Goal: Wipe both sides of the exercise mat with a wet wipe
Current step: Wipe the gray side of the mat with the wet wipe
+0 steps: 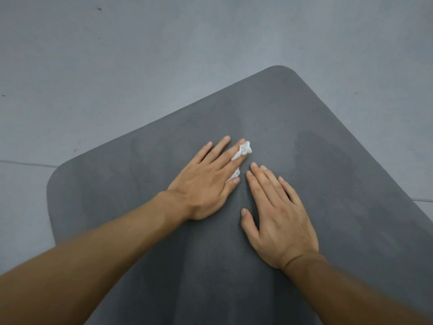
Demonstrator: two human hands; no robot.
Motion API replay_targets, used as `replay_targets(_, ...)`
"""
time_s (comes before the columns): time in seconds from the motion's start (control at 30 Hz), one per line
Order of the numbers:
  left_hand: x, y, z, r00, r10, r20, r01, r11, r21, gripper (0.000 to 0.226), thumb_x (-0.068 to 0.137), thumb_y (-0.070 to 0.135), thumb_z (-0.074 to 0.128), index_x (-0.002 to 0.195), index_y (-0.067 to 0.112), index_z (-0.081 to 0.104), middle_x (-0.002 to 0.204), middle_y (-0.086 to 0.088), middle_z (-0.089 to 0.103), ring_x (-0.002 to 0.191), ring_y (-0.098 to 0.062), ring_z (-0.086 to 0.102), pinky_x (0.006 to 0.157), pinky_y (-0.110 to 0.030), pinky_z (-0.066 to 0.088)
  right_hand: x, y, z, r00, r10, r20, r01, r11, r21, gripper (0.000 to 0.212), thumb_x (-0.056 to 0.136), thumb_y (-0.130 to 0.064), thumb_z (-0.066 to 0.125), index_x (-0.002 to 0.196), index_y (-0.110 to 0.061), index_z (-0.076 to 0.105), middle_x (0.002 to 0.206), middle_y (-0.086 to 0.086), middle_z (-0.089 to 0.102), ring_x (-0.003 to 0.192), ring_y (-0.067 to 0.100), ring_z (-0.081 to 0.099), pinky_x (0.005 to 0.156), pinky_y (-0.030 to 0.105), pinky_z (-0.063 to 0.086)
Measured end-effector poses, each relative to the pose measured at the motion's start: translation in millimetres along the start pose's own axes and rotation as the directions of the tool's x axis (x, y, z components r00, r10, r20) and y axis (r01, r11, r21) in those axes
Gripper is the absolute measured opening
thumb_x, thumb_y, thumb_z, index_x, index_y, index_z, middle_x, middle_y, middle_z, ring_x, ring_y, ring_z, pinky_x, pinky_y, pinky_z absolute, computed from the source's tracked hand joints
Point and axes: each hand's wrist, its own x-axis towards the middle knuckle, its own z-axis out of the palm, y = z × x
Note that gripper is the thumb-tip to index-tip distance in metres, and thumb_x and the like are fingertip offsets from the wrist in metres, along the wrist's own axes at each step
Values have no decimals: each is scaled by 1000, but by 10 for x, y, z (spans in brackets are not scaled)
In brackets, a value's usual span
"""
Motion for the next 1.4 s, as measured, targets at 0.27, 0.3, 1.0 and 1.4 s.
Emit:
replay_targets(0.27,-645,297,64,995,-55,83,52,998,39,63,109,48,9,165,25,-6,171,11,-19,156,-12,-24,129,-46,-4,-1,1,-15,999,32,27,-32,999,-2,72,104,-50,25,166,-14,17,174,1,9,160,13,3,130,37,8)
replay_targets(0.3,-721,313,67,994,-54,96,50,998,44,63,109,49,9,165,25,-6,171,11,-19,156,-11,-24,129,-46,-5,-10,25,-21,999,35,28,-35,999,2,73,104,-52,24,166,-14,16,174,1,8,160,13,2,130,36,8)
replay_targets(1.0,928,232,-90,974,-224,-22,220,969,-110,61,111,43,16,166,26,-5,172,12,-13,158,-14,-15,129,-43,-8,98,1009,-213,990,140,-35,-141,990,-27,67,106,-51,22,165,-19,23,173,-4,15,159,10,8,129,36,11)
replay_targets(1.4,-85,677,127,982,178,68,-184,979,89,62,109,43,28,166,23,14,174,6,7,160,-19,2,124,-49,11,106,1034,-214,979,197,-57,-199,979,-45,71,103,-55,28,164,-20,26,173,1,16,160,15,10,129,43,16)
